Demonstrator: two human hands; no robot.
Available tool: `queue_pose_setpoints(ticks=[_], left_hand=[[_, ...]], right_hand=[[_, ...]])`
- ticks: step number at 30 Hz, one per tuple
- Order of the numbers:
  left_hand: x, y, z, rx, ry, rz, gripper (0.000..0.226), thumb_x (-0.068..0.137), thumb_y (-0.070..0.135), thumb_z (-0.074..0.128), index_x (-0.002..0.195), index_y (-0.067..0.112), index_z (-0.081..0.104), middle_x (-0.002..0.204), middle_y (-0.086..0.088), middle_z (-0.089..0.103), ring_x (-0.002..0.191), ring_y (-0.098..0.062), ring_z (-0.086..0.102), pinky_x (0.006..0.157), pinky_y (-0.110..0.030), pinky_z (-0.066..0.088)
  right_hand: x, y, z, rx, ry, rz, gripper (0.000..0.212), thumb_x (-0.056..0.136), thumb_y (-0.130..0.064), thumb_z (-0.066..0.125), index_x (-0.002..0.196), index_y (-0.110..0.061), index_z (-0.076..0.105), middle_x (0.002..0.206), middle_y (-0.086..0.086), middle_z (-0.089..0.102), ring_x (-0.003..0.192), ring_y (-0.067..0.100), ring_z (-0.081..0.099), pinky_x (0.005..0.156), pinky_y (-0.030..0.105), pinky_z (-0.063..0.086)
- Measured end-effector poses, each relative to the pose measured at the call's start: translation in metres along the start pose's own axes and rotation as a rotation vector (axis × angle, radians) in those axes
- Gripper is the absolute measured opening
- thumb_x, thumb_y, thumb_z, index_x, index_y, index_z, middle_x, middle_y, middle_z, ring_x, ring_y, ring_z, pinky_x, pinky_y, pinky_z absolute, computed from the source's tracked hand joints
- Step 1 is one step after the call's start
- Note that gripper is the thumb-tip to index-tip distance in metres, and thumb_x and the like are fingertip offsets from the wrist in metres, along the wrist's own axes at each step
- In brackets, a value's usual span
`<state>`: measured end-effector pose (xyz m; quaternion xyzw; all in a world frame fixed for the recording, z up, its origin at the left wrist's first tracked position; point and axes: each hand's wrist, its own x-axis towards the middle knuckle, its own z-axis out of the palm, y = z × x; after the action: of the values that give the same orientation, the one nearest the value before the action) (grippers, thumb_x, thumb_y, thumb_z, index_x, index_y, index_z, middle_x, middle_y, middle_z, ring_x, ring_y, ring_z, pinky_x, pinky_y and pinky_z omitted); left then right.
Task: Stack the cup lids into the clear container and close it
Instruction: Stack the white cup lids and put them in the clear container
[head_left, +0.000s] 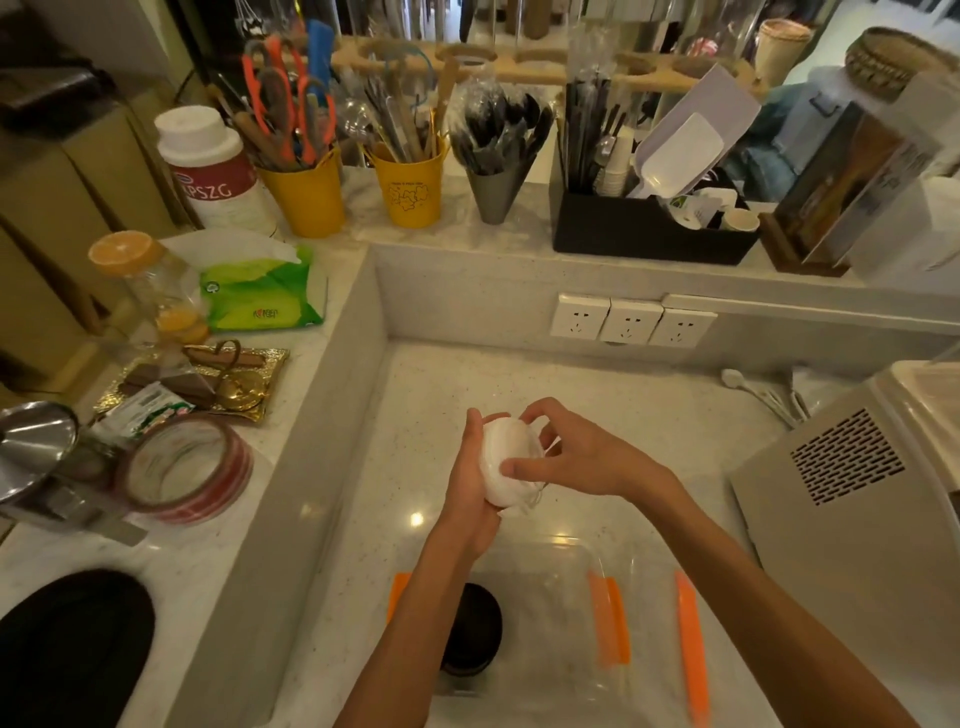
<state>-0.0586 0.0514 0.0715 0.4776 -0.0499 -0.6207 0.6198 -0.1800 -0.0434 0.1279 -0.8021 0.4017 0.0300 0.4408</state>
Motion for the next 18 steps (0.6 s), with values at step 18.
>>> queue_pose_setpoints(ticks=[18], left_hand=[[-0.007, 0.003, -0.010, -0.041, 0.007, 0.023, 0.071, 0.092, 0.075, 0.039, 0.127, 0.020, 0.068, 0.114, -0.015, 0.077, 0.096, -0.031, 0.077, 0.069, -0.042, 0.064]], right_hand=[[-0.010, -0.022, 0.027, -0.166, 0.185, -0.002, 0.077, 0.073, -0.072, 0.063, 0.137, -0.036, 0.042, 0.125, 0.002, 0.056, 0.105, 0.022, 0.060, 0.084, 0.036, 0.054]])
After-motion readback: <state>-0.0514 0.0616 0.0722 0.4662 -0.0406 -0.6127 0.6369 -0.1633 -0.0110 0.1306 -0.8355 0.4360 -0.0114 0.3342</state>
